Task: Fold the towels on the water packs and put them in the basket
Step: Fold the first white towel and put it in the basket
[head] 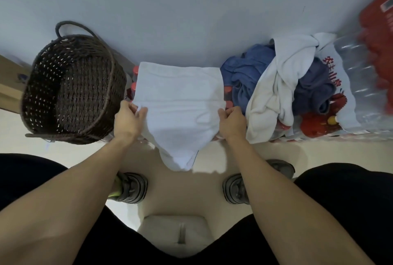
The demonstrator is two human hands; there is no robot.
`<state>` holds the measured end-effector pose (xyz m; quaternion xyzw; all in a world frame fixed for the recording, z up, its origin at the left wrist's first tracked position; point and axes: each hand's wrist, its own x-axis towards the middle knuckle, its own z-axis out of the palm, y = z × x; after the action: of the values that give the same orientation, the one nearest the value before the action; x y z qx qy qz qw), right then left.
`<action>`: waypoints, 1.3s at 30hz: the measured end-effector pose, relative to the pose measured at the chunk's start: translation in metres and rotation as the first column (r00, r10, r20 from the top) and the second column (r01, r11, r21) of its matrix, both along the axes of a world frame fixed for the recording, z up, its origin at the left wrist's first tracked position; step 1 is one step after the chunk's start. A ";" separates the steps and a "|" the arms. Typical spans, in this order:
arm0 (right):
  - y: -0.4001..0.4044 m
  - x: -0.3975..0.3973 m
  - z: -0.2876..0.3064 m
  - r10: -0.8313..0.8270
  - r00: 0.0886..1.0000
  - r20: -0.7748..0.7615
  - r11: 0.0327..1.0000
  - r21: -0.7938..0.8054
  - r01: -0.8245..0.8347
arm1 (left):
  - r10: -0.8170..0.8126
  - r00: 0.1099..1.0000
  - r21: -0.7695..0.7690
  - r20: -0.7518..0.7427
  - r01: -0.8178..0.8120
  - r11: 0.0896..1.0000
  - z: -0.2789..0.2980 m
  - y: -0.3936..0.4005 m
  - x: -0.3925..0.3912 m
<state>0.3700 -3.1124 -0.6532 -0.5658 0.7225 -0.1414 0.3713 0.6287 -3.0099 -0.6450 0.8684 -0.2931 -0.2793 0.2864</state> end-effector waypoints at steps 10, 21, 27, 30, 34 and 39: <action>0.010 0.018 0.006 0.223 0.949 -0.223 0.974 0.102 -0.205 | 0.166 0.926 0.308 -0.339 -0.057 0.950 0.001 -0.017 0.011; -0.013 0.017 0.012 0.158 0.976 -0.149 0.980 0.147 -0.137 | -0.142 0.986 0.042 -0.091 0.146 0.988 0.003 -0.014 0.023; -0.002 0.010 0.004 0.078 0.964 -0.255 0.993 0.107 -0.052 | -0.072 0.997 0.252 -0.004 0.071 0.965 -0.003 0.000 0.022; -0.003 0.014 0.003 0.060 0.969 -0.239 0.995 0.088 -0.039 | -0.003 0.998 0.301 -0.064 0.022 0.953 -0.010 0.010 0.014; -0.002 0.018 0.003 0.048 0.985 -0.165 0.999 0.031 -0.043 | 0.022 0.999 0.280 -0.029 -0.013 0.960 -0.016 0.030 -0.009; -0.001 0.017 0.000 -0.007 0.998 -0.060 0.999 0.036 0.009 | -0.040 0.996 0.412 -0.080 0.069 0.908 -0.033 0.047 -0.032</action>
<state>0.3873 -3.1131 -0.6528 -0.5600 0.7380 -0.1128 0.3592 0.5970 -2.9628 -0.6783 0.8905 -0.2412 -0.3731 0.0977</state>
